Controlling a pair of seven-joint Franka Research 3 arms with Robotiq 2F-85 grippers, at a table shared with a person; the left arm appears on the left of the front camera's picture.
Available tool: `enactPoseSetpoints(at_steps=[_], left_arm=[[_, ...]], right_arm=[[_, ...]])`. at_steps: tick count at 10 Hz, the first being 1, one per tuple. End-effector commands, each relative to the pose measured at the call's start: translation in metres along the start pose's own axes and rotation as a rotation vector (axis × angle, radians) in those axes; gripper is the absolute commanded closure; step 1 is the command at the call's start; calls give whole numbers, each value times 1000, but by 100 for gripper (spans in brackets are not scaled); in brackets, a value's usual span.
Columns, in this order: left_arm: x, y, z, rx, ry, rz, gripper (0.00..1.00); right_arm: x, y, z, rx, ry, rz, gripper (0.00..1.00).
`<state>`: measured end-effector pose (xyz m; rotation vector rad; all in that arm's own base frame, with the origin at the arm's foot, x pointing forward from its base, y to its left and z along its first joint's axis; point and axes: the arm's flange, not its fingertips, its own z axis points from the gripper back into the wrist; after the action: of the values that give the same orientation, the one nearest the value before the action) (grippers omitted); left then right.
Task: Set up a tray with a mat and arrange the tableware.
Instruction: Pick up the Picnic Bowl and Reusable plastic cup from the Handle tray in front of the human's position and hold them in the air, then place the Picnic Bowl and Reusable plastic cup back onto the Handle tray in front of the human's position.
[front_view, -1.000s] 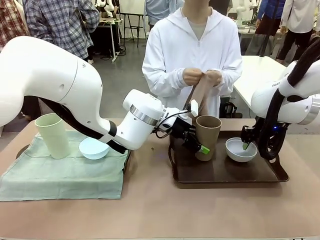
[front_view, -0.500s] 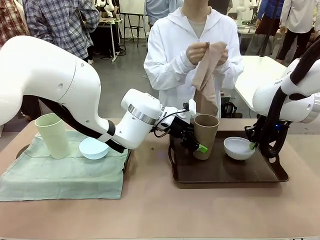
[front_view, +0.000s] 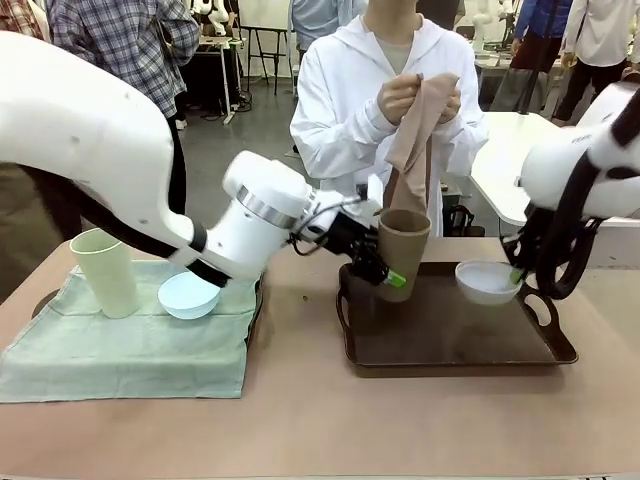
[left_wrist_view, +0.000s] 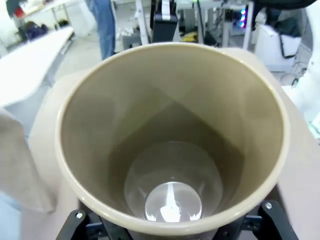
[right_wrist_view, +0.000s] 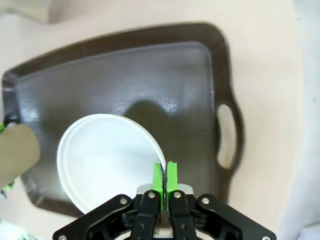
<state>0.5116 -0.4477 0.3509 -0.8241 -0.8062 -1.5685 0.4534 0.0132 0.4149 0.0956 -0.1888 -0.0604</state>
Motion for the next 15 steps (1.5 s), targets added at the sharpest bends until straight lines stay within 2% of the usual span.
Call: enactPoseSetpoints(at_steps=[1, 4, 6, 7, 15], left_arm=[[56, -53, 74, 66, -29, -83, 100], [115, -88, 123, 159, -44, -155, 100], [126, -98, 129, 198, -37, -144, 100], [139, -86, 131, 170, -33, -175, 100], [139, -86, 131, 170, -33, -175, 100]], right_arm=[[-21, 6, 88, -35, -66, 34, 100], [-45, 13, 160, -30, -148, 29, 100], [-54, 14, 181, 18, -192, 53, 100], [-53, 14, 180, -4, -172, 53, 100], [-53, 14, 180, -4, -172, 53, 100]])
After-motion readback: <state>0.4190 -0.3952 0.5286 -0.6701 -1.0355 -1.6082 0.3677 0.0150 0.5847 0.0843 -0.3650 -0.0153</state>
